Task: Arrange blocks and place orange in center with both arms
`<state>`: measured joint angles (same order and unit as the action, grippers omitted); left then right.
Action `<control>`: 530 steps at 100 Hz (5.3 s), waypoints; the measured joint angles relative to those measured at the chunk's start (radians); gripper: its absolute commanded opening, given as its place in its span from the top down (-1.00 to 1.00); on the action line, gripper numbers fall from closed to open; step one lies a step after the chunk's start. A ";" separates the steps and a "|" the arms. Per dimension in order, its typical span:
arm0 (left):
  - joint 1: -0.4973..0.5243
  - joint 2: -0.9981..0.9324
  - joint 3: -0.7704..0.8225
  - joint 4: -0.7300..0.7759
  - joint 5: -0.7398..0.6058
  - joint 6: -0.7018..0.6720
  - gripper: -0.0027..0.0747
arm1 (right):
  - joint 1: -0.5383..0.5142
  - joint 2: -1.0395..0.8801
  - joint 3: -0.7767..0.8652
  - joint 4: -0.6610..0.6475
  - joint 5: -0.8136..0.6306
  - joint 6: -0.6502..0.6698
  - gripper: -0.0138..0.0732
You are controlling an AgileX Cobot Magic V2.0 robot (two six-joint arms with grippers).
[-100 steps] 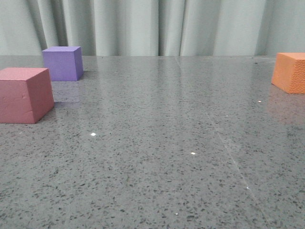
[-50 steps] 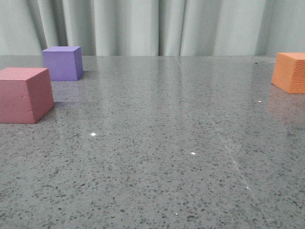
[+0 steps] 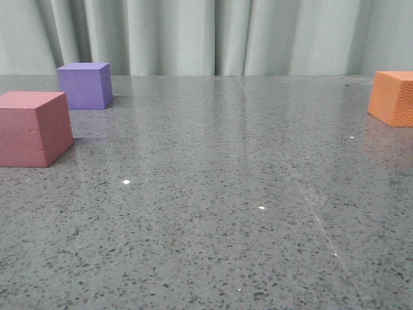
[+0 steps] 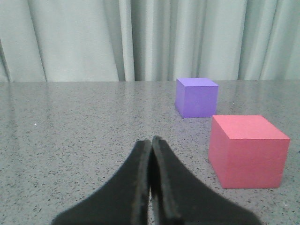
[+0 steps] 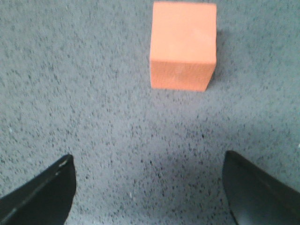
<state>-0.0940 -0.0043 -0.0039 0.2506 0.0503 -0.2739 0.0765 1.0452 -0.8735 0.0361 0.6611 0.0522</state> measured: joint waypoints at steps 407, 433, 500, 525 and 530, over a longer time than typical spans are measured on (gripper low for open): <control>0.000 0.000 0.000 0.000 0.000 0.000 0.98 | 0.346 0.748 -0.811 -0.011 0.293 0.337 0.57; 0.000 0.000 0.000 0.000 0.000 0.000 0.98 | 0.482 0.871 -0.902 -0.183 0.319 0.582 0.57; 0.000 0.000 0.000 0.000 0.000 0.000 0.98 | 0.560 1.070 -1.113 -0.227 0.447 0.647 0.46; 0.000 0.000 0.000 0.000 0.000 0.000 0.98 | 0.560 1.070 -1.113 -0.225 0.447 0.649 -0.54; 0.000 0.000 0.000 0.000 0.000 0.000 0.98 | 0.560 1.070 -1.113 -0.220 0.447 0.649 -0.72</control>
<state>-0.0940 -0.0043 -0.0039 0.2506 0.0503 -0.2739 0.6365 2.1154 -1.9862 -0.1843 1.1083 0.7014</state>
